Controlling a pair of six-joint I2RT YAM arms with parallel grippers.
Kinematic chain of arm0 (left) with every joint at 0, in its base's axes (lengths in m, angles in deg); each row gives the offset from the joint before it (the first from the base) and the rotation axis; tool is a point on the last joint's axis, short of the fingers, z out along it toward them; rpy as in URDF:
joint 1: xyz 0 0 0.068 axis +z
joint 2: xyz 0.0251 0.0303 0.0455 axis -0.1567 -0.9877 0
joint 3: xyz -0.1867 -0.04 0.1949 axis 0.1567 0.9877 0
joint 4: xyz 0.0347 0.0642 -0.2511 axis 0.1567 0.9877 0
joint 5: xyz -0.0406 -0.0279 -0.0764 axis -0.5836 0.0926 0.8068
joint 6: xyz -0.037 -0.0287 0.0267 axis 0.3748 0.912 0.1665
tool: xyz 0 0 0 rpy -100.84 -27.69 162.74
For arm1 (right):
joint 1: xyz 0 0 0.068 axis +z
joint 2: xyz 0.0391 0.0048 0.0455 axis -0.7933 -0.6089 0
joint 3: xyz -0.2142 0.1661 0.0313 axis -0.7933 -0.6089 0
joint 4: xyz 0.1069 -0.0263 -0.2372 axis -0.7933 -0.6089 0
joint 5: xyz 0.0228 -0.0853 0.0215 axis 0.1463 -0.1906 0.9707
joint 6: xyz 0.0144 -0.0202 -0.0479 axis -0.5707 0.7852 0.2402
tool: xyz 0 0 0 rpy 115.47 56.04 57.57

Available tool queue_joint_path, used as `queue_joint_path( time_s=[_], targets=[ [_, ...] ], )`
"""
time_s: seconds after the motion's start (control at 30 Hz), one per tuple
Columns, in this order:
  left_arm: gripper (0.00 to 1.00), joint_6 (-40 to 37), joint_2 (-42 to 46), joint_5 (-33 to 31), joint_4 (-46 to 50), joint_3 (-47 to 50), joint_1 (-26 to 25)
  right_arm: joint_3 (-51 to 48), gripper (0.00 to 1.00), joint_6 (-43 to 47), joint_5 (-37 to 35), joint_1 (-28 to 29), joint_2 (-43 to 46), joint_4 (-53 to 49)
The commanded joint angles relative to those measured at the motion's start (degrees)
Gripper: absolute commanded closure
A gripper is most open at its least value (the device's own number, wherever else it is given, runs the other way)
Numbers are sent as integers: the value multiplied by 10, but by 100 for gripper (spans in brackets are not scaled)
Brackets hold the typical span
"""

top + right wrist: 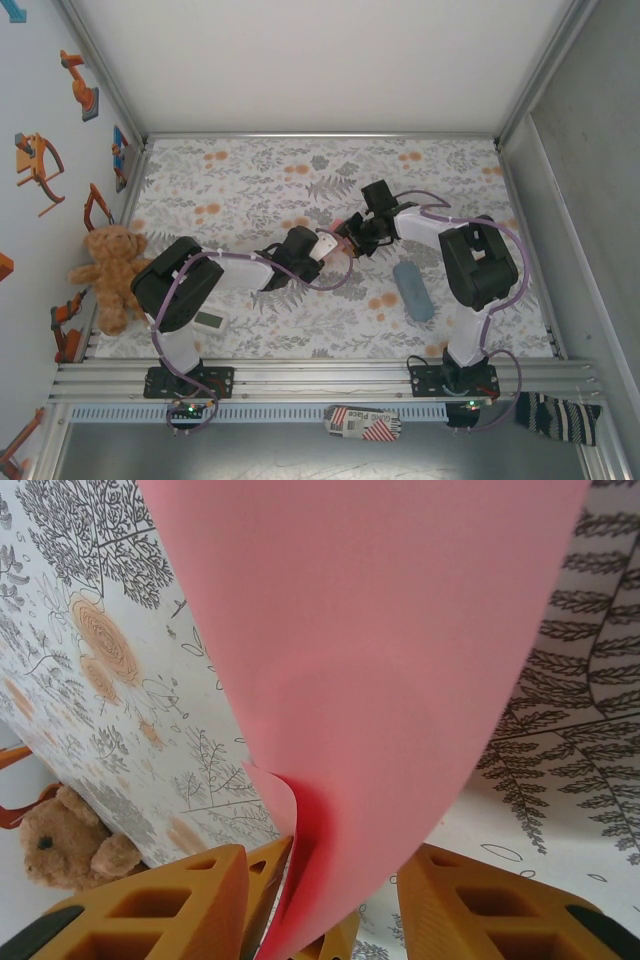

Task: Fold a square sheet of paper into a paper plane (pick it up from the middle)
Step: Fold the wing for the fifth time at the center of the table.

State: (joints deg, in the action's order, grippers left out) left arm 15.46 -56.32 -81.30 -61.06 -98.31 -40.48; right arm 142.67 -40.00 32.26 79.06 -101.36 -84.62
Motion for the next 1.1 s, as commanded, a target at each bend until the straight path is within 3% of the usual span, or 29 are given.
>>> queue_joint_path(
  time_s=[0.0, 0.13, 0.37, 0.8, 1.07],
  targets=[
    [79, -12, 4, -6, -2, 8, -4, 0, 57, -6, -4, 2, -3, -8],
    [77, -14, 6, -9, -3, 9, -7, 4, 53, -5, -9, -4, -8, -8],
    [62, -3, 27, 11, 3, 7, -9, 5, 57, -5, -7, -5, -14, -5],
    [55, 4, 47, 13, 21, 0, -13, 0, 72, -5, -3, -4, -7, -1],
    [54, 12, 62, 28, 25, 4, -16, 0, 75, -16, -3, -5, -7, 3]
  ],
)
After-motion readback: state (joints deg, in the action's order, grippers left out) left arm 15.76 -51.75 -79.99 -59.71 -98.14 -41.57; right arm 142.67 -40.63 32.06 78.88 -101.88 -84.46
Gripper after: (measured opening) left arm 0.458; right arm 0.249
